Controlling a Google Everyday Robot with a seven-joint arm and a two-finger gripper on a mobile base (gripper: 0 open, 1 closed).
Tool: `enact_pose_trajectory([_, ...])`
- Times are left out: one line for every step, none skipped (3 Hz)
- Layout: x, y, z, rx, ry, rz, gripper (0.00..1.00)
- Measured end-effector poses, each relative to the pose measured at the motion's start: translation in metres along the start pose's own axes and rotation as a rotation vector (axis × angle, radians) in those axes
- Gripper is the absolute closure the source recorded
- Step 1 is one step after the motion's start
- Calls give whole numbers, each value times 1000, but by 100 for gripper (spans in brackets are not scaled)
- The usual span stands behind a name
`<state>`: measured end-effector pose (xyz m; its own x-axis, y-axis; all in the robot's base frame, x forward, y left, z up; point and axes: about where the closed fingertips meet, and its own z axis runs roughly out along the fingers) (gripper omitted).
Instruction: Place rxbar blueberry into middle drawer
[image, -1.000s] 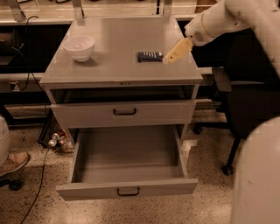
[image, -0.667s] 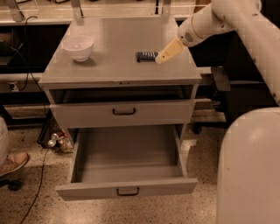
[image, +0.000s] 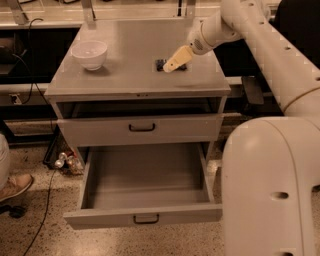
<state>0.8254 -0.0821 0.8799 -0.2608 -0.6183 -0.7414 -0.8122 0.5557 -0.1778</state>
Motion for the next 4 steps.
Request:
enact_pose_trajectory([-7, 4, 26, -41, -10, 15, 0])
enact_pose_trajectory([-7, 6, 42, -69, -12, 33, 0])
enact_pose_trajectory([0, 6, 55, -88, -3, 54, 0])
enact_pose_trajectory([6, 5, 63, -98, 4, 70, 10])
